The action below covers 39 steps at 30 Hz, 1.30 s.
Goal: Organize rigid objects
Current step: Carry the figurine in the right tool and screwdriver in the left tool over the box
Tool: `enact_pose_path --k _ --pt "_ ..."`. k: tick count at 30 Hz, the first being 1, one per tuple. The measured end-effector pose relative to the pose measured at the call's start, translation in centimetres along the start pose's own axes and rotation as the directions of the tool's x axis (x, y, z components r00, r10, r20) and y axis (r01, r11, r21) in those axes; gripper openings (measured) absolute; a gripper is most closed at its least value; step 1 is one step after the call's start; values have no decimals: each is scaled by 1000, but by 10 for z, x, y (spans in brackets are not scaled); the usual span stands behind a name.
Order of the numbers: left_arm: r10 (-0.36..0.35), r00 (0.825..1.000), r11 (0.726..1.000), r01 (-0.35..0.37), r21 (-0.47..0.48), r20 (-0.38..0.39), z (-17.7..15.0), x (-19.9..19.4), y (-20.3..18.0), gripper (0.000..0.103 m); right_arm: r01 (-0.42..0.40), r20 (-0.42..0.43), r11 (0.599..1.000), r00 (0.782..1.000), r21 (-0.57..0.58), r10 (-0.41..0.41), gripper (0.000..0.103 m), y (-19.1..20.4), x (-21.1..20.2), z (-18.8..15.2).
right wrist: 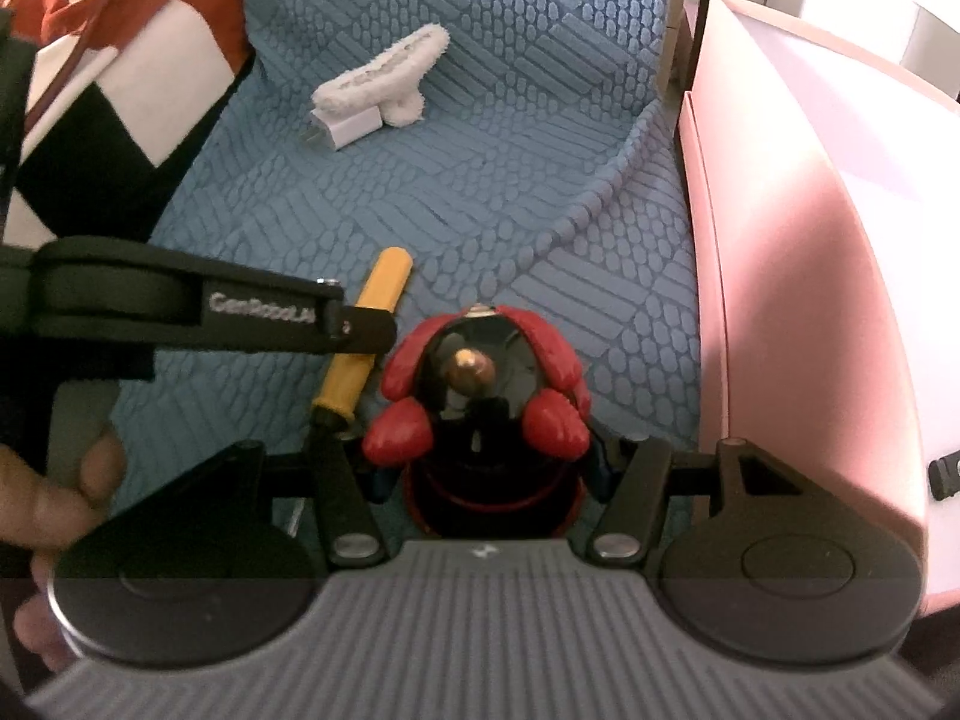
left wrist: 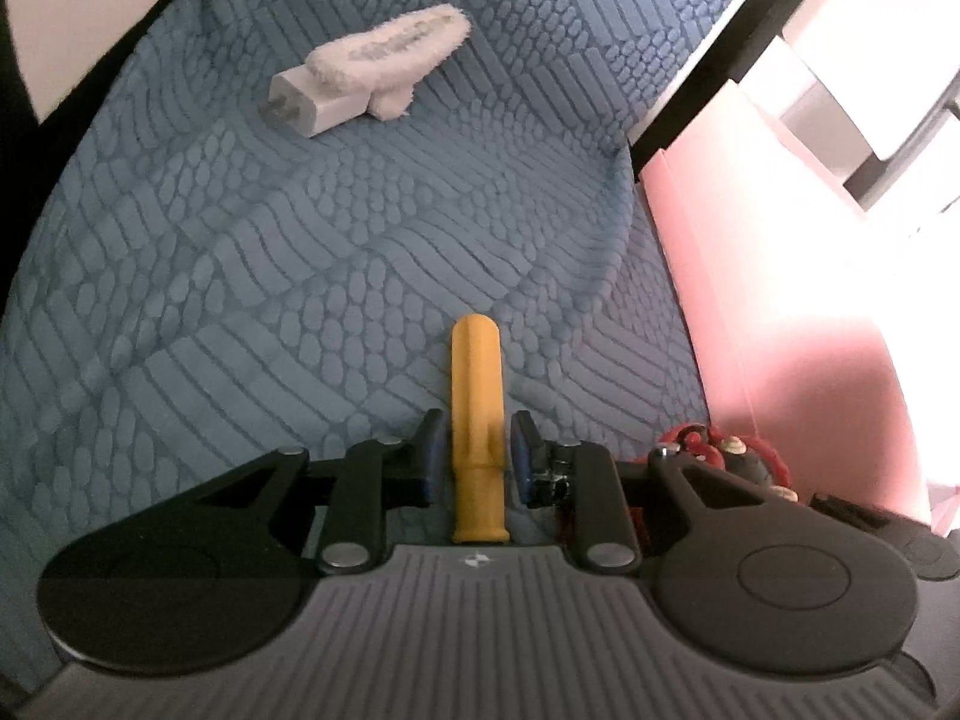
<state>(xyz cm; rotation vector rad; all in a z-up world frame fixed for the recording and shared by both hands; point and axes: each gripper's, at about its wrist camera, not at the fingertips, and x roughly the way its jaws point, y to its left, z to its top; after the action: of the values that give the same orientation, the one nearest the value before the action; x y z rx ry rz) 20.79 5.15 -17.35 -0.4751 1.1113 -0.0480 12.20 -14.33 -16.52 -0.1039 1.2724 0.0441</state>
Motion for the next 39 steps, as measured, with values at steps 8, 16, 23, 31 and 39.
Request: enact_pose_path --k 8,16,23,31,39 --pt "19 1000 1000 -19 -9 7 1 -9 -3 22 7 23 1000 1000 -9 -7 60 0 -7 2" --pt "-53 998 995 56 -82 44 9 -44 0 22 -10 97 1000 995 -12 11 60 -6 -45 18" --pt "-96 993 989 103 -103 70 18 -76 -11 22 -23 155 1000 988 -12 24 60 -18 -88 31" --pt "-148 985 986 154 -59 91 25 -103 -46 22 46 228 996 973 -71 -28 60 -27 -117 39" --pt "-189 975 982 188 19 117 48 -132 -90 22 29 263 999 965 -36 -18 60 -50 -142 52"
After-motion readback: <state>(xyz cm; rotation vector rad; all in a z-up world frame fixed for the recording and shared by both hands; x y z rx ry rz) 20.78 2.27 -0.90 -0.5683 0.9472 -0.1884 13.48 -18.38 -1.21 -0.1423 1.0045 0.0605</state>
